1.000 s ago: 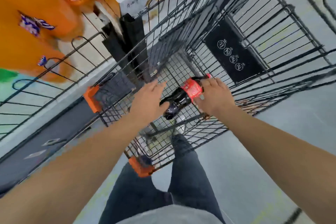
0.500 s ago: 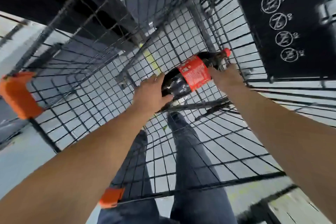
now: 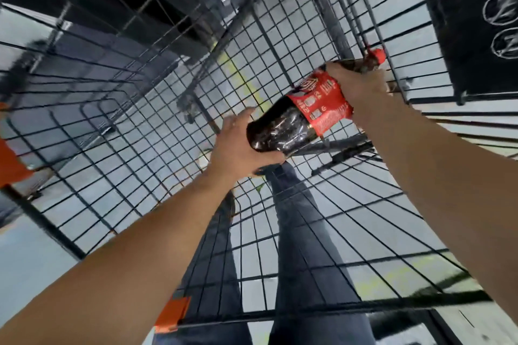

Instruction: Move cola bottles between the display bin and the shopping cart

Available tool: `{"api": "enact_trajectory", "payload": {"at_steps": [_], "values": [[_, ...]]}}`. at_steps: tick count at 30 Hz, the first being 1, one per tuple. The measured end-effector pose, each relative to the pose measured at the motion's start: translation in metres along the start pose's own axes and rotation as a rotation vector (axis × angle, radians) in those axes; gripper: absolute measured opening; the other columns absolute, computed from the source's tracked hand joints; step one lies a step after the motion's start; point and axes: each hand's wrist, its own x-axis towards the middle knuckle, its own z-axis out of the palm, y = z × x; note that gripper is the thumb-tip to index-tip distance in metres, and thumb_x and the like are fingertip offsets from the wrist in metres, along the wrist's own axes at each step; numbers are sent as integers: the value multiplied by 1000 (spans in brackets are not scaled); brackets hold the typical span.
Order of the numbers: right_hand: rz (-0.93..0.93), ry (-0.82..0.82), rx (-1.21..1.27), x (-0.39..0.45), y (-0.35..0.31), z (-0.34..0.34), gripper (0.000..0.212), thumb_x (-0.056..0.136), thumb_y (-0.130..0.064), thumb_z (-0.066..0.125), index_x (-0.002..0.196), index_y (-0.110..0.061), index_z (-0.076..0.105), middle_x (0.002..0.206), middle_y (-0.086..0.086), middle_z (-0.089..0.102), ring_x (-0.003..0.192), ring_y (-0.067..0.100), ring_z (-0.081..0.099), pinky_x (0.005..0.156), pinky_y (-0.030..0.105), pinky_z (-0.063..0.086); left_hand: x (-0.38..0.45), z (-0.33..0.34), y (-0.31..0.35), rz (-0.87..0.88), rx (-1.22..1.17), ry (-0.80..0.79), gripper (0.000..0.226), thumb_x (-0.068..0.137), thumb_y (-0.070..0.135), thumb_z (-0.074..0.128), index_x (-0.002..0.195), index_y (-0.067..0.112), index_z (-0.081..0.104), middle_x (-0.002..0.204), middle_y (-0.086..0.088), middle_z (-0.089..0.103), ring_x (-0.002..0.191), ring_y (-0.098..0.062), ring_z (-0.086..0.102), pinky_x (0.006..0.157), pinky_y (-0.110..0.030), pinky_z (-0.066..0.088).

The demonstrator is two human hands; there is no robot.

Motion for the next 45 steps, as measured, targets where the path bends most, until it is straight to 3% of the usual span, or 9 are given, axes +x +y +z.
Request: {"api": "enact_trajectory", "payload": {"at_steps": [3,7,15,22,26,29,38,43,45], "values": [[35,-36,107,-19,-2,-2,103,39,-46,91,131,-19,54,105,5,74,85,23,77,73,51,64,6,3,-3,-79,-73,-104,121,44,52,93,149,30,37,138,2,53,124,-15,54,104,-27,43],[134,-76,188,-31,-3,-3,119,36,-52,94,139,-25,41,114,8,69,88,30,76,68,58,62,0,17,-5,-25,-15,25,95,42,58,86,127,34,50,115,4,59,104,-15,59,91,-37,55],[51,-125,398,-100,-19,-2,87,64,-46,94,135,-17,51,111,11,75,82,28,79,72,58,62,-47,-21,-13,131,103,315,108,52,64,75,147,27,37,138,-7,49,124,-33,48,104,-49,44],[-235,-122,557,-223,-55,-2,113,37,-45,99,137,-20,52,119,10,72,91,28,78,79,50,64,-129,-88,-17,230,46,511,105,60,51,85,149,32,34,147,-4,37,131,-30,39,106,-34,30],[-391,-163,674,-313,-59,-4,58,68,-29,89,118,-25,59,111,8,76,95,27,77,88,55,62,-183,-137,-26,337,64,596,102,61,45,87,147,26,37,146,-9,37,128,-38,41,107,-46,37],[-481,-166,721,-375,-54,-4,49,70,-28,88,109,-30,58,114,8,75,100,28,76,90,56,61,-223,-170,-38,387,110,644,106,61,47,85,151,25,34,148,-12,37,131,-39,39,112,-50,32],[-729,-266,671,-512,-24,1,69,82,-33,85,138,-20,47,119,4,69,98,20,75,86,45,63,-332,-202,-87,435,66,826,103,62,50,84,148,29,32,145,-3,37,130,-33,39,108,-51,41],[-796,-361,574,-565,5,9,108,55,-55,89,147,-25,40,137,5,62,113,24,70,95,51,59,-386,-184,-122,388,-9,970,103,58,57,76,149,30,35,141,0,40,128,-31,43,103,-51,46],[-816,-426,543,-580,21,8,83,62,-48,88,132,-29,48,128,5,67,106,25,73,91,53,61,-408,-172,-136,358,-33,1020,105,56,56,76,149,31,35,143,1,39,129,-30,43,103,-50,47]]}}
